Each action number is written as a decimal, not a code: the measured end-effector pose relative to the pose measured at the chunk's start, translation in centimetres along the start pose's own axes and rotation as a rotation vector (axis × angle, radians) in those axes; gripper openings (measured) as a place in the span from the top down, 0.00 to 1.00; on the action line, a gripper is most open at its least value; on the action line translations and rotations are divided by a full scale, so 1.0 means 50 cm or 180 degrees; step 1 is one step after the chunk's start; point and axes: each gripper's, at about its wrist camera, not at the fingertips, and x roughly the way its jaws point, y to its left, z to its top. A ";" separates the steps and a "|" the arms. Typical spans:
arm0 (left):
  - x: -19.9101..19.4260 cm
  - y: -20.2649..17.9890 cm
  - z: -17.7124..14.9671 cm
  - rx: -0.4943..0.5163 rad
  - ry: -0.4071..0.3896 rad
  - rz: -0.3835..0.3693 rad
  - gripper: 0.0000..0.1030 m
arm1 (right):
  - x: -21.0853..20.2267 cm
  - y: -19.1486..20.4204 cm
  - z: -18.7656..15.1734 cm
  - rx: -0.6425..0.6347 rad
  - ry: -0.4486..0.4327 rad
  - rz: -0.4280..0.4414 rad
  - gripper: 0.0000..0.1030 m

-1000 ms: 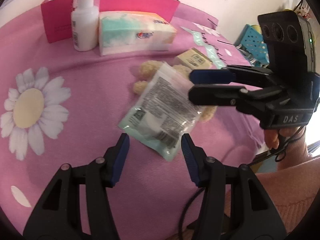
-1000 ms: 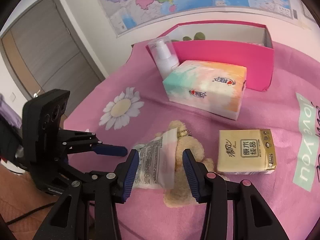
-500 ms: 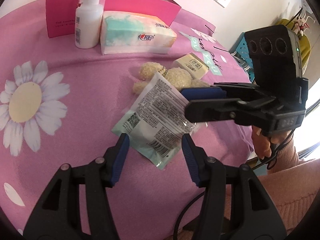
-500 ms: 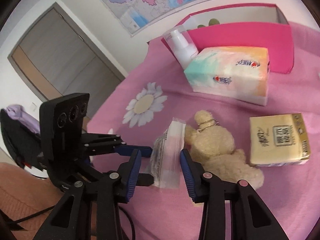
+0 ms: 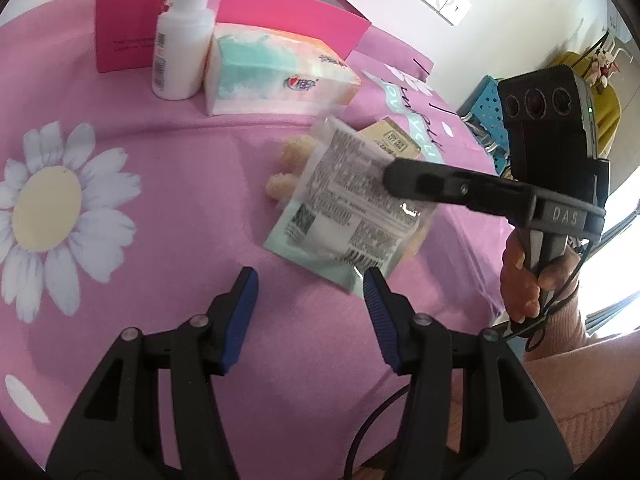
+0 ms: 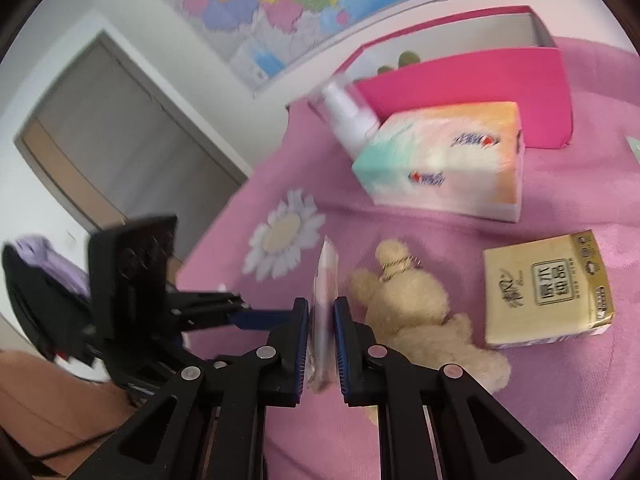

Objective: Organize soft objects
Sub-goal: 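Move the right gripper to the clear snack bag and grasp it, then lift the clear snack bag with the right gripper over the pink box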

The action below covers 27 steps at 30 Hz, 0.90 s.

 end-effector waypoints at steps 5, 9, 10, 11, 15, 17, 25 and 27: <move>0.019 -0.008 0.023 0.0026 0.0041 -0.0250 0.46 | -0.028 -0.020 0.008 0.0177 -0.0165 0.0088 0.88; 0.027 -0.013 0.043 0.0019 0.0048 -0.0428 0.46 | -0.045 -0.029 0.020 0.0276 -0.0290 0.0122 0.88; 0.021 -0.019 0.052 0.0055 -0.0008 -0.0463 0.46 | -0.047 -0.030 0.024 0.0298 -0.0314 0.0153 0.88; 0.018 -0.023 0.057 0.0072 -0.0038 -0.0483 0.46 | -0.048 -0.031 0.028 0.0314 -0.0341 0.0181 0.88; 0.000 -0.032 0.086 0.0093 -0.0143 -0.0636 0.46 | -0.056 -0.030 0.049 0.0332 -0.0437 0.0253 0.89; -0.001 -0.038 0.102 0.0136 -0.0187 -0.0595 0.46 | -0.058 -0.029 0.061 0.0312 -0.0478 0.0272 0.89; 0.052 -0.015 0.078 0.0118 0.0027 -0.0320 0.46 | -0.063 -0.076 0.053 0.0407 -0.0392 0.0015 0.89; 0.049 -0.016 0.077 0.0124 0.0018 -0.0338 0.46 | -0.065 -0.093 0.042 0.0473 -0.0357 -0.0020 0.89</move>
